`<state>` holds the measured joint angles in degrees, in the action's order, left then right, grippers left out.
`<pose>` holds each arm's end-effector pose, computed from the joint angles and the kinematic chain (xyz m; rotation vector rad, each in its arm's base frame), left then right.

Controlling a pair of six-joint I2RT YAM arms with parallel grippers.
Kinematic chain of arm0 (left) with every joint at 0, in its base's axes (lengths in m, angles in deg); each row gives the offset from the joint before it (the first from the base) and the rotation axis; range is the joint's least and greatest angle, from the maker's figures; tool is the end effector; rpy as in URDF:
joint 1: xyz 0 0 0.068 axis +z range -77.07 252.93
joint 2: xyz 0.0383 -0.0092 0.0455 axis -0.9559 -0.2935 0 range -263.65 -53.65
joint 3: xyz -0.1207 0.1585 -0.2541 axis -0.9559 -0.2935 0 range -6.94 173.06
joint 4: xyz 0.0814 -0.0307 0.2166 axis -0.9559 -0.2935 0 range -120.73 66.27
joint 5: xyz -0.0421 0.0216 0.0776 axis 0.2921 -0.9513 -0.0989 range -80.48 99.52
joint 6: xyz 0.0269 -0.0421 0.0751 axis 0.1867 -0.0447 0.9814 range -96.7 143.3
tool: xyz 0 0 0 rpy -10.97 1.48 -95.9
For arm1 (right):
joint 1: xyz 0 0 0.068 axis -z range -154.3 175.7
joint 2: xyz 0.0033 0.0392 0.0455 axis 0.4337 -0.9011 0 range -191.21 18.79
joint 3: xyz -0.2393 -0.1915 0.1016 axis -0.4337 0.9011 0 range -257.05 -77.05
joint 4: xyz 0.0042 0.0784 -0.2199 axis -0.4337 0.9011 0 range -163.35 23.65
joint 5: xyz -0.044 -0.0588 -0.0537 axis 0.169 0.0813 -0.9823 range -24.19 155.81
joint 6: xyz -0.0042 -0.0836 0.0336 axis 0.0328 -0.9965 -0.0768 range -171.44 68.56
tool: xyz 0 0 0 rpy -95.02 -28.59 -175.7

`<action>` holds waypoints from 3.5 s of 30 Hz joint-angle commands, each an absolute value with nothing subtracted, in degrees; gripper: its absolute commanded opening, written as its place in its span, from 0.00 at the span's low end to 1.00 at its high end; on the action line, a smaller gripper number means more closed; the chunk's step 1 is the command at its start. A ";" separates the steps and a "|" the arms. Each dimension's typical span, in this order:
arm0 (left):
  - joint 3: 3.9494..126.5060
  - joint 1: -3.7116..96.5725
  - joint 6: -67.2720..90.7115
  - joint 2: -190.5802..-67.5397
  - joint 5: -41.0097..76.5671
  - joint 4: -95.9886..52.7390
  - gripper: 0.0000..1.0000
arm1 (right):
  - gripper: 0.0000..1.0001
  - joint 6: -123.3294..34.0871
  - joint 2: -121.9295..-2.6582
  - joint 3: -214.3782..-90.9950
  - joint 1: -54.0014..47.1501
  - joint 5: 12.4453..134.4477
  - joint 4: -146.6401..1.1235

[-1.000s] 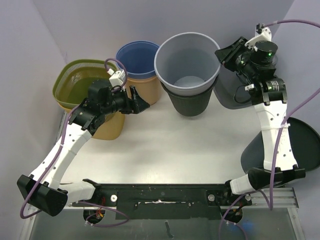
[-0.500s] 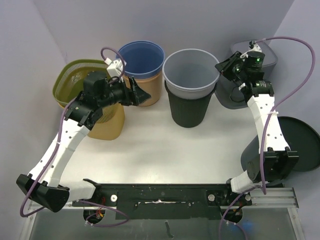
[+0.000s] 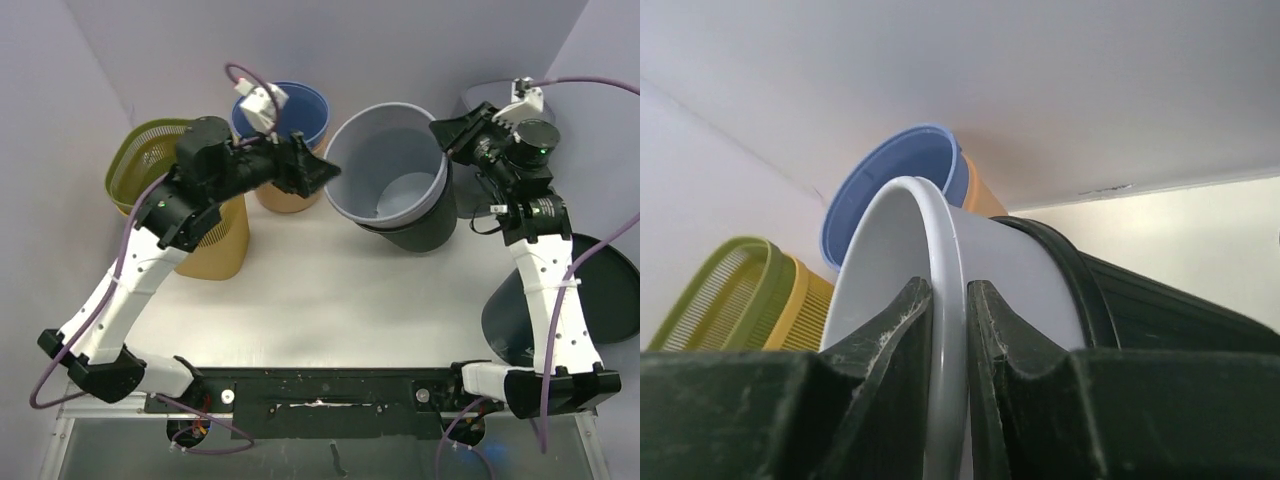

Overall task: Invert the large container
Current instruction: Adjust the container at the center of the board.

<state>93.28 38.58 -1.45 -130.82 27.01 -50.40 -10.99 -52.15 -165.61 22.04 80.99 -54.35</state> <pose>0.2131 -0.1750 0.5509 0.3910 1.6907 -1.0250 0.2535 0.0374 0.5302 0.3151 1.6236 0.8038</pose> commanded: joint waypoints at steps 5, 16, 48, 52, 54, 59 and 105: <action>104.48 23.00 5.23 -139.49 18.98 -51.52 0.69 | 0.00 -21.53 -56.23 -177.71 10.18 66.38 -50.32; 109.83 14.99 10.28 -147.24 13.14 -56.12 0.70 | 0.00 -20.34 -60.58 -186.29 6.40 63.48 -42.43; 75.37 31.64 -16.91 -130.33 22.41 -23.12 0.00 | 0.21 -24.71 -46.77 -176.81 6.21 61.53 -26.54; 61.66 31.62 -27.62 -124.52 20.31 -8.73 0.00 | 0.14 -25.15 -47.01 -174.17 2.78 60.51 -25.74; 59.02 31.12 -30.00 -124.57 21.43 -6.10 0.00 | 0.18 -24.93 -48.05 -173.71 0.20 60.38 -26.60; 60.75 29.80 -29.41 -125.94 20.54 -6.20 0.00 | 0.50 -25.12 -56.62 -178.88 -8.56 57.28 -23.17; 80.60 38.91 -17.17 -119.49 19.50 -16.17 0.00 | 0.35 -22.28 -60.71 -159.41 -1.59 37.84 -7.92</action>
